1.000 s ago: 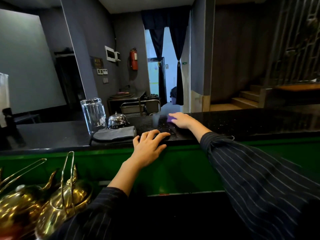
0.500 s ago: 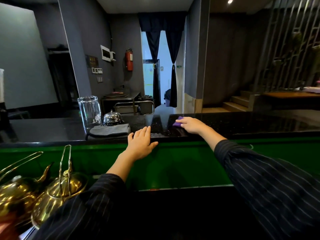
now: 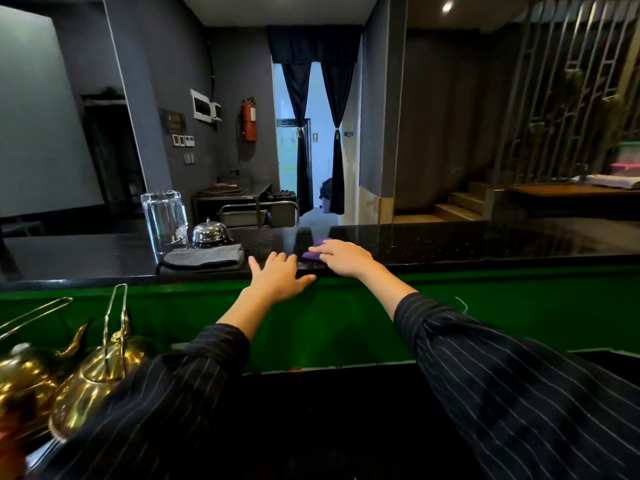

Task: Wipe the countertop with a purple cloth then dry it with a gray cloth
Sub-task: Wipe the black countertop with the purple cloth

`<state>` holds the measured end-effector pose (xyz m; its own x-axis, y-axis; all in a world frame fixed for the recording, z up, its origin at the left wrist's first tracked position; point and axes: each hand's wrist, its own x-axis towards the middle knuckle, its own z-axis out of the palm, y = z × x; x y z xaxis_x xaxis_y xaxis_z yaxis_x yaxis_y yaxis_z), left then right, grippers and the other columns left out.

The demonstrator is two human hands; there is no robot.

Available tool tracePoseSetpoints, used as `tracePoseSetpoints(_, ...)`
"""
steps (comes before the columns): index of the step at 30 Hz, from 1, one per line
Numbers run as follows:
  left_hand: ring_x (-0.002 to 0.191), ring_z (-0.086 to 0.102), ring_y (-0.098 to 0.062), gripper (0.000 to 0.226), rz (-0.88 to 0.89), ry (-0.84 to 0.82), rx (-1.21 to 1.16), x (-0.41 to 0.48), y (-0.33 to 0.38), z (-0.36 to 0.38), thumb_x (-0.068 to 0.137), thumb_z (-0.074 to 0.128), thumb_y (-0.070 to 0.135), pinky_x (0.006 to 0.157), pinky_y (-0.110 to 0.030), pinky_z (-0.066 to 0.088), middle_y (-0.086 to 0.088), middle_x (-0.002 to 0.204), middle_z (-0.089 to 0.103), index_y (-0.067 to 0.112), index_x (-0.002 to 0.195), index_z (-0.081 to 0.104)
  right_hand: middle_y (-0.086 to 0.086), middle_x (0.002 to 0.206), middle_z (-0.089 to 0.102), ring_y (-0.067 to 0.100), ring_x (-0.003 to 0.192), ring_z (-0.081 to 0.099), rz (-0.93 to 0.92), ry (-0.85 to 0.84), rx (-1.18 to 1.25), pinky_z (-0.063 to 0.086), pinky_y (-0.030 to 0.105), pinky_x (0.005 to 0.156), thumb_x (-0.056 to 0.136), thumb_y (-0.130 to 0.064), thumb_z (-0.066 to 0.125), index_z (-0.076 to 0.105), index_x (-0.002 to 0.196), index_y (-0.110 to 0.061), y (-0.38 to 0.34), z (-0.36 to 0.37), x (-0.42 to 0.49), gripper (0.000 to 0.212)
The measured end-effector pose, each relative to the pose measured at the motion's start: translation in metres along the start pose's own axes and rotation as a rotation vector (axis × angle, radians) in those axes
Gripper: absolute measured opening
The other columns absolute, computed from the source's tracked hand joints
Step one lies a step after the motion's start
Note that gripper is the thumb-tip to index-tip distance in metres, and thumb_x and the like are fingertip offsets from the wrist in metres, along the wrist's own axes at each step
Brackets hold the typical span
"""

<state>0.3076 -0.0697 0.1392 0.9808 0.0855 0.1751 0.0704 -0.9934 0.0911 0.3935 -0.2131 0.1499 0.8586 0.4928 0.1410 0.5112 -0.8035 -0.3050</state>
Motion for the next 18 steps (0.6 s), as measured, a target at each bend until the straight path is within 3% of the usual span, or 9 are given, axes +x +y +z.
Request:
tracePoseSetpoints(3, 0.147, 0.016, -0.025, 0.066, 0.140, -0.050, -0.028, 0.000, 0.036, 0.002, 0.094, 0.036, 0.053, 0.114, -0.063, 0.001, -0.005, 0.158, 0.024, 0.019, 0.149, 0.024, -0.002, 0.158, 0.030, 0.026, 0.143, 0.032, 0.115, 0.029, -0.013, 0.027, 0.056, 0.113, 0.100, -0.032, 0.030, 0.041, 0.143, -0.037, 0.034, -0.012, -0.006, 0.045)
tracePoseSetpoints(7, 0.146, 0.020, -0.027, 0.058, 0.147, -0.102, -0.090, 0.009, 0.075, 0.000, 0.097, 0.031, 0.048, 0.113, -0.063, 0.003, -0.007, 0.156, 0.028, 0.019, 0.147, 0.028, 0.004, 0.156, 0.032, 0.030, 0.142, 0.030, 0.352, 0.094, -0.135, 0.028, 0.058, 0.110, 0.098, -0.036, 0.029, 0.037, 0.146, -0.029, 0.069, -0.025, -0.009, 0.048)
tracePoseSetpoints(10, 0.141, 0.031, -0.030, 0.049, 0.094, -0.126, -0.139, 0.023, 0.099, -0.004, 0.099, 0.027, 0.042, 0.112, -0.065, 0.006, -0.008, 0.151, 0.038, 0.021, 0.143, 0.037, -0.001, 0.160, 0.026, 0.027, 0.146, 0.024, 0.198, 0.016, -0.075, 0.023, 0.052, 0.116, 0.101, -0.032, 0.029, 0.036, 0.148, -0.032, 0.077, -0.034, -0.017, 0.047)
tracePoseSetpoints(13, 0.139, 0.034, -0.031, 0.045, 0.072, -0.145, -0.174, 0.037, 0.132, -0.006, 0.100, 0.025, 0.039, 0.113, -0.063, 0.007, -0.006, 0.151, 0.039, 0.028, 0.141, 0.039, -0.005, 0.160, 0.025, 0.018, 0.148, 0.022, 0.022, -0.032, 0.015, 0.019, 0.039, 0.119, 0.103, -0.024, 0.032, 0.040, 0.147, -0.027, 0.105, -0.049, -0.035, 0.045)
tracePoseSetpoints(18, 0.141, 0.031, -0.030, 0.048, 0.109, -0.161, -0.178, 0.062, 0.192, 0.002, 0.098, 0.030, 0.045, 0.112, -0.064, 0.005, -0.003, 0.151, 0.039, 0.031, 0.143, 0.037, -0.004, 0.161, 0.020, 0.017, 0.148, 0.020, 0.189, 0.016, -0.014, 0.016, 0.037, 0.120, 0.103, -0.027, 0.029, 0.038, 0.147, -0.030, 0.220, -0.090, -0.056, 0.045)
